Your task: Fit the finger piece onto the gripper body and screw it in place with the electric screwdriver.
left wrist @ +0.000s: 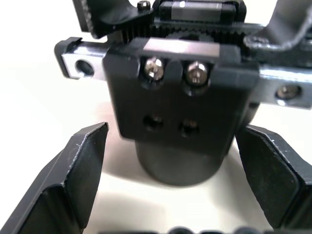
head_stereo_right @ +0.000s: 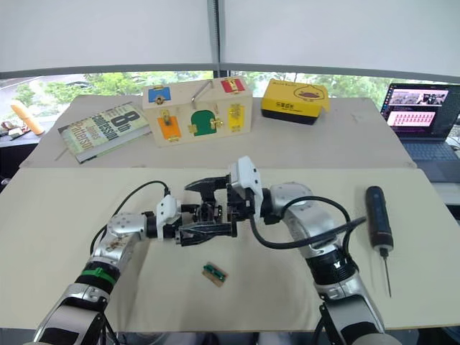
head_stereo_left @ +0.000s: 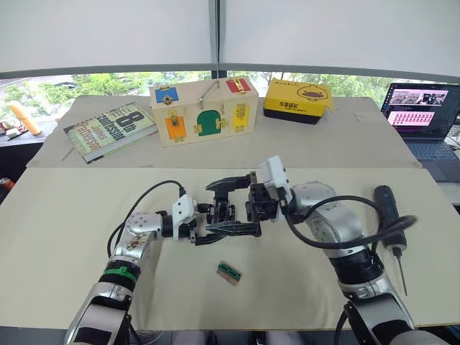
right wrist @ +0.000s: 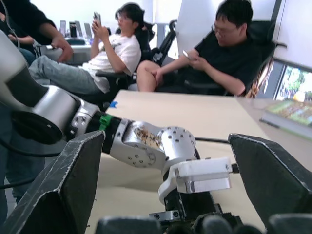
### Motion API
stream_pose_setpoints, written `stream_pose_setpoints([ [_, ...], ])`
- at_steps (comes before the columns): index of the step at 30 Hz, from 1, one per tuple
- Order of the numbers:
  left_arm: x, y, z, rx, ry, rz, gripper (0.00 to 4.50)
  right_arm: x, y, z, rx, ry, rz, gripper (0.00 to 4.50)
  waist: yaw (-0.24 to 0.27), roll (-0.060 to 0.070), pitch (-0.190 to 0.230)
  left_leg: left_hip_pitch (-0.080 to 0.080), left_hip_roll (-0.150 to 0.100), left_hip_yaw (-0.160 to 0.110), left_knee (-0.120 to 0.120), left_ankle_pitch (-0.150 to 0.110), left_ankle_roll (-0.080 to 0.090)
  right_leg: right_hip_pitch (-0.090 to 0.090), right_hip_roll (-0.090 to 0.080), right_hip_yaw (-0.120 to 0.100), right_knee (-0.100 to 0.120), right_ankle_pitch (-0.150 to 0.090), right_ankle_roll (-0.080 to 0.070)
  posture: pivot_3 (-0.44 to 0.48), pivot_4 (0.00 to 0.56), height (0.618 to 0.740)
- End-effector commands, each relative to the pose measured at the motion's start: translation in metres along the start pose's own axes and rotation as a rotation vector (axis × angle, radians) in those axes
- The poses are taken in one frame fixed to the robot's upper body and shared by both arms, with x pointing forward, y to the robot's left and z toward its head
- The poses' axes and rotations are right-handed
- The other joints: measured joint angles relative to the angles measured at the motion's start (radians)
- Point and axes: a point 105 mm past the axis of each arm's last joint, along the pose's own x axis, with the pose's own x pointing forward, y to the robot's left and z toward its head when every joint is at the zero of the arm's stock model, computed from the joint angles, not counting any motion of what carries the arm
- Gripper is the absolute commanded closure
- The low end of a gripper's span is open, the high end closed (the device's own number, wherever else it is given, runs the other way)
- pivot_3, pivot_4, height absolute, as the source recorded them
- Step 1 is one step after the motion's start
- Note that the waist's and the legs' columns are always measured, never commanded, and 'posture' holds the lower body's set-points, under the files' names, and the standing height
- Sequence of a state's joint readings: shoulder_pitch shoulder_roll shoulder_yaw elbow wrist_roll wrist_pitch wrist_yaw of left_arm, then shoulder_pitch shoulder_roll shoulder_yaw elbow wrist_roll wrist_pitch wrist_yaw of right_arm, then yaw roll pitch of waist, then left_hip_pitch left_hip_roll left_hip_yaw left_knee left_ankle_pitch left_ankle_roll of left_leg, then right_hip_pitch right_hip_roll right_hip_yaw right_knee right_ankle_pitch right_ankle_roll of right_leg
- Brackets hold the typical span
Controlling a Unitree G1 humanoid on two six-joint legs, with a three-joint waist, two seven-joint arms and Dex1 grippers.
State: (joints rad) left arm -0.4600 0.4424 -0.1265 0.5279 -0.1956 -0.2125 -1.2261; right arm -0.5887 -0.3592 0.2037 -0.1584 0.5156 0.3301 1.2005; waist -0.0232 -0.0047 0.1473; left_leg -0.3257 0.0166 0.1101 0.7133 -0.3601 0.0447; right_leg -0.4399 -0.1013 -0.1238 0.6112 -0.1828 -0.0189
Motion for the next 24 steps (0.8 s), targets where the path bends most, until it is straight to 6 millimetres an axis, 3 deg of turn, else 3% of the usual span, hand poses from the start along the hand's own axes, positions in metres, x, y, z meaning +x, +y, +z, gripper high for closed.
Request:
stream_pose_setpoints([
  [1,-0.030,-0.006,-0.018,-0.058,0.064,0.027,0.10,-0.013,0.004,0.023,-0.065,-0.036,0.003,0.00,-0.006,0.000,0.000,0.000,0.000,0.000,-0.001,0.000,0.000,0.000,-0.001,0.000,0.000,0.000,0.000,0.000,0.150,0.740],
  [5,-0.066,-0.010,-0.011,-0.084,0.044,0.084,0.10,-0.043,-0.002,0.043,-0.087,-0.018,-0.151,0.00,-0.016,0.001,0.001,-0.001,0.000,0.000,-0.002,0.000,0.000,-0.002,-0.002,0.000,0.000,0.000,0.000,0.000,0.150,0.740],
  [7,-0.090,-0.011,0.005,-0.059,0.013,0.135,0.10,-0.074,-0.004,0.044,-0.101,0.058,-0.305,0.00,-0.013,0.001,0.002,-0.002,0.000,0.000,-0.002,0.000,0.000,-0.004,-0.004,0.000,-0.001,0.000,0.000,0.000,0.150,0.740],
  [12,-0.108,-0.019,0.035,-0.041,-0.034,0.158,0.10,-0.128,0.001,0.043,-0.135,0.181,-0.583,0.00,0.027,0.001,0.004,-0.014,-0.003,-0.001,0.000,0.000,0.000,-0.014,-0.008,-0.001,-0.001,0.000,0.000,0.000,0.150,0.740],
  [14,-0.110,-0.026,0.058,-0.042,-0.103,0.136,0.10,-0.157,0.006,0.043,-0.128,0.190,-0.764,0.00,0.040,0.001,0.004,-0.016,-0.003,-0.001,0.001,0.000,0.000,-0.014,-0.007,-0.002,-0.001,0.000,0.001,0.000,0.150,0.740],
  [19,-0.107,-0.034,0.084,-0.062,-0.179,0.131,0.10,-0.212,0.045,0.023,-0.122,0.323,-1.045,0.00,0.047,0.001,0.005,-0.016,-0.004,0.000,0.001,0.000,0.000,-0.014,0.001,-0.002,-0.001,-0.001,0.002,0.000,0.150,0.740],
  [24,-0.106,-0.045,0.096,-0.071,-0.172,0.076,0.10,-0.245,0.089,0.000,-0.017,0.427,-1.228,0.00,0.034,0.001,0.005,-0.010,-0.002,0.003,0.000,0.000,-0.001,-0.008,0.006,0.003,0.000,-0.002,0.005,0.000,0.150,0.740],
])
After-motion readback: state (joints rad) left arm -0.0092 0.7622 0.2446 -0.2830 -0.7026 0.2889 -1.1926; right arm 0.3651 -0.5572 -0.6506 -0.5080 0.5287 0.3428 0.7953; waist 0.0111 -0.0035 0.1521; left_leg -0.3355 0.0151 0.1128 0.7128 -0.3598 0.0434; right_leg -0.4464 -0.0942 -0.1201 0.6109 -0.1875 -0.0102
